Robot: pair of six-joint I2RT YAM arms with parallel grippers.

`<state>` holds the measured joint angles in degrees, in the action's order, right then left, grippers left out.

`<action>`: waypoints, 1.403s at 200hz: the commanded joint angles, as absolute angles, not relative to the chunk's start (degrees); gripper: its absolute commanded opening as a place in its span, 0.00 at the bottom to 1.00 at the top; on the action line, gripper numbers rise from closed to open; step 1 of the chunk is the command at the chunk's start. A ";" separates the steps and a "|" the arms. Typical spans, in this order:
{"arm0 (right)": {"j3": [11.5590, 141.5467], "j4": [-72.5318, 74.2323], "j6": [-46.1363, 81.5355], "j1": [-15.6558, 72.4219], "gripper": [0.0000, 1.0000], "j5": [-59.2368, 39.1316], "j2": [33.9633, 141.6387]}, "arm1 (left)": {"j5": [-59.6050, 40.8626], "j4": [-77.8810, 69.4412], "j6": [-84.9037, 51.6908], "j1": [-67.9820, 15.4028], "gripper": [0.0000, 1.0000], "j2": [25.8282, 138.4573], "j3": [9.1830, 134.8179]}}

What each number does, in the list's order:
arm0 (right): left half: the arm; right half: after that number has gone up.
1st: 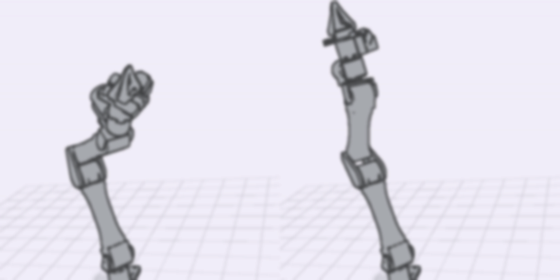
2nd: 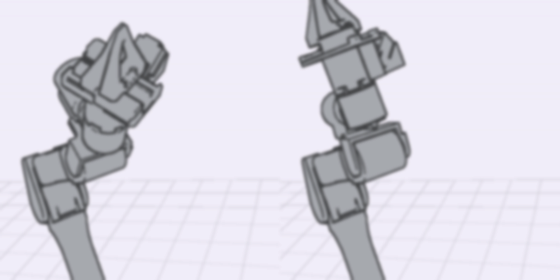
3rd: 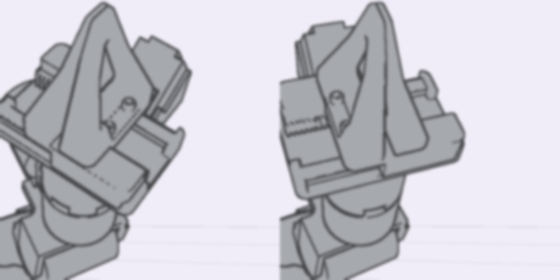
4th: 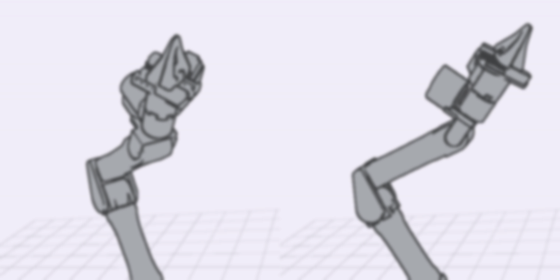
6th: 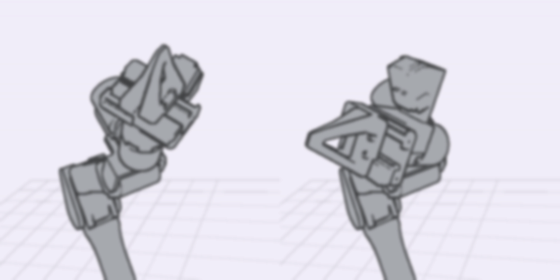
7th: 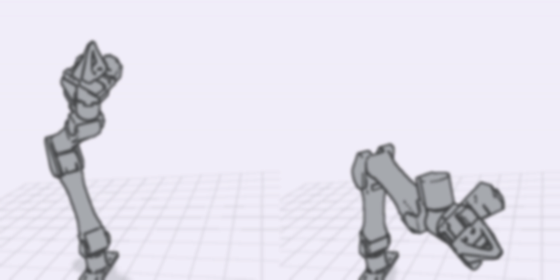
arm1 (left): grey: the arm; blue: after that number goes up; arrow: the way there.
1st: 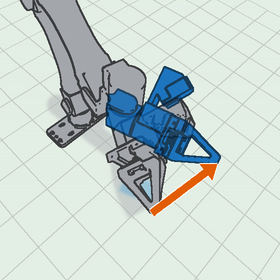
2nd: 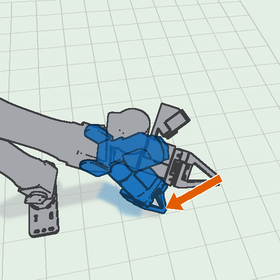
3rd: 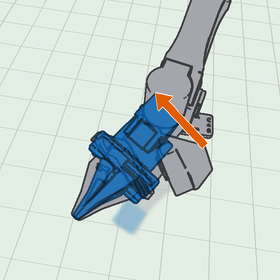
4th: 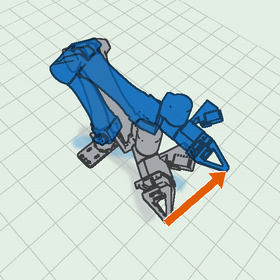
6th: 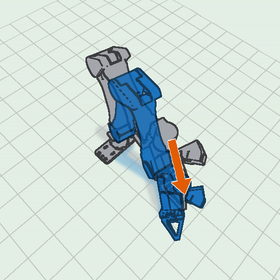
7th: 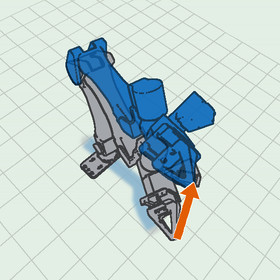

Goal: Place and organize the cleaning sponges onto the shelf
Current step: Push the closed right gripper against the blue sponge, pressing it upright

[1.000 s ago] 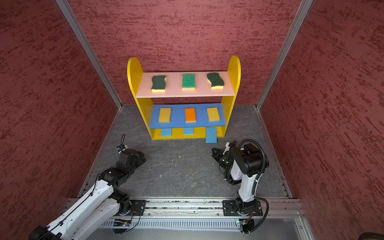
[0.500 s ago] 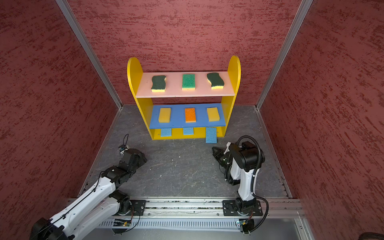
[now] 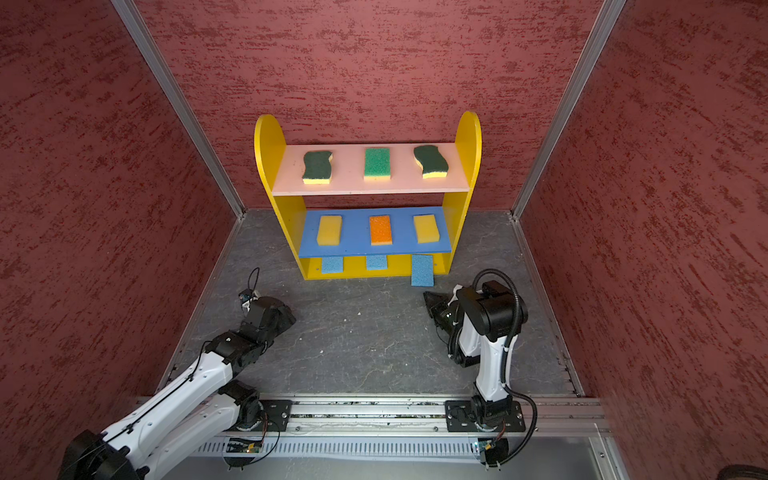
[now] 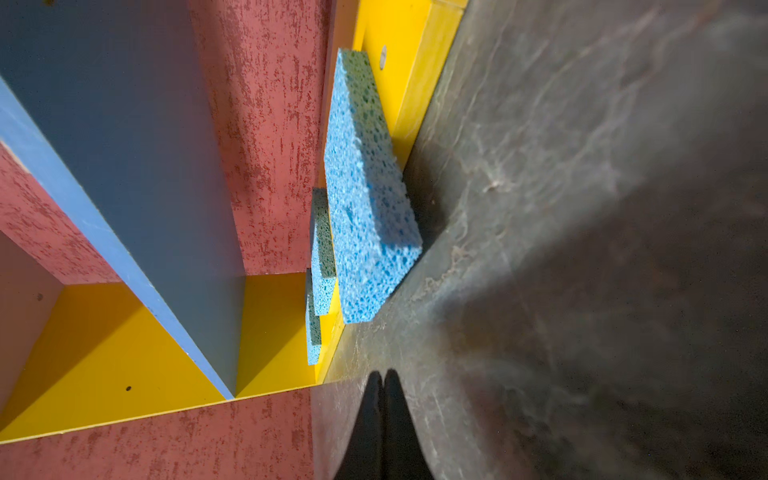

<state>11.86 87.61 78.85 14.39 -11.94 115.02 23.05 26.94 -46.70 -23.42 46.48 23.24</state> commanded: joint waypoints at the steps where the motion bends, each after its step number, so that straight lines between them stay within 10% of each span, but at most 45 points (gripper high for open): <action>1: 11.04 93.48 86.19 14.24 0.00 -12.37 120.24 | 24.08 26.37 -47.05 -23.64 0.76 45.97 24.73; 280: 13.60 93.43 92.64 18.59 0.00 -4.75 122.72 | 24.61 28.80 -47.31 -23.73 0.76 44.38 25.75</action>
<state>17.15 87.92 89.12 17.96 -4.84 118.72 23.31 27.73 -46.74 -23.49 44.97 24.88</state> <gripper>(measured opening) 0.048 0.762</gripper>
